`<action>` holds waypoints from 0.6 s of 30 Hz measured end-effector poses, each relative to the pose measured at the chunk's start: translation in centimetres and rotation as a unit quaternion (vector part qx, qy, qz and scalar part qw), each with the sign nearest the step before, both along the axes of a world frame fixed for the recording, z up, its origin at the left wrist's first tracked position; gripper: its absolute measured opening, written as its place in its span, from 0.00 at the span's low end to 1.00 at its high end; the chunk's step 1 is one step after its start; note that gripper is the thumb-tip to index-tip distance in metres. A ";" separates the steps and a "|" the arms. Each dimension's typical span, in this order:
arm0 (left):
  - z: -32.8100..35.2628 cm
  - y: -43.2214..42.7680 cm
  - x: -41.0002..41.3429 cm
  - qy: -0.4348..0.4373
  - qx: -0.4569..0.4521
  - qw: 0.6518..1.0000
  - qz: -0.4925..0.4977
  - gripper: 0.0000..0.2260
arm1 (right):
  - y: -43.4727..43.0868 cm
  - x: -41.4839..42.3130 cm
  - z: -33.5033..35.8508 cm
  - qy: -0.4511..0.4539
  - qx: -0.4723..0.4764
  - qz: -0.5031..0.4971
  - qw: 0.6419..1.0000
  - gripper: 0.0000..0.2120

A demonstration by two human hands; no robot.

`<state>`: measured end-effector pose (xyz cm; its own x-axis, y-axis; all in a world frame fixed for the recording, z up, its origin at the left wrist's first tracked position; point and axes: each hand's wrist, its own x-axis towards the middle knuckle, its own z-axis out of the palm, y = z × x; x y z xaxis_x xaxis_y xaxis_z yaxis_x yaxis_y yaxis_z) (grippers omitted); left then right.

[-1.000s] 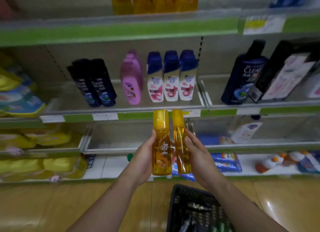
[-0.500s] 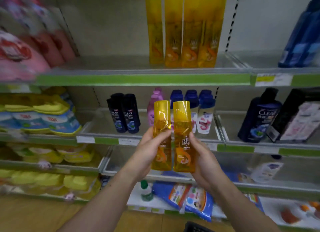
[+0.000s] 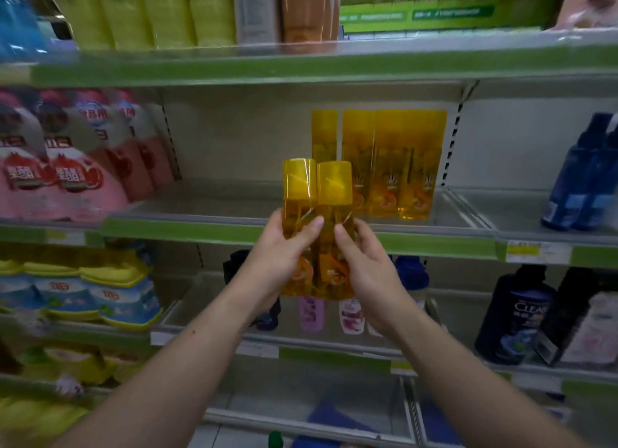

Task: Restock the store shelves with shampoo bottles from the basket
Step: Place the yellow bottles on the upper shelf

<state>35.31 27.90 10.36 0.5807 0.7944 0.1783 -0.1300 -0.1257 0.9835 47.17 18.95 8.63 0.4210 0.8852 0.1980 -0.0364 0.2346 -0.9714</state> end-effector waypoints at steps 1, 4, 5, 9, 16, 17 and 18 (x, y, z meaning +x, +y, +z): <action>0.7 0.9 0.2 -0.004 0.009 1.000 0.001 0.23 | 0.7 0.1 0.9 -0.008 0.003 -0.002 1.000 0.13; 2.7 3.5 0.8 -0.012 0.019 1.000 0.004 0.21 | 3.1 0.4 3.3 -0.012 0.011 -0.018 1.000 0.20; 3.4 4.3 1.0 -0.013 0.016 1.000 0.000 0.21 | 3.9 0.5 4.1 -0.015 0.015 -0.025 0.999 0.18; 5.9 7.5 1.6 -0.019 0.029 0.999 -0.005 0.19 | 7.0 1.1 6.2 -0.070 0.017 -0.077 0.994 0.23; 6.9 11.9 2.6 -0.047 0.053 0.996 0.050 0.13 | 11.0 1.3 7.7 -0.221 0.028 -0.210 0.952 0.32; 6.7 12.5 2.9 -0.043 0.060 0.996 0.052 0.14 | 11.4 1.4 7.7 -0.226 0.026 -0.222 0.948 0.27; 6.4 13.0 3.0 -0.037 0.069 0.995 0.054 0.15 | 11.9 1.6 7.6 -0.233 0.022 -0.235 0.943 0.24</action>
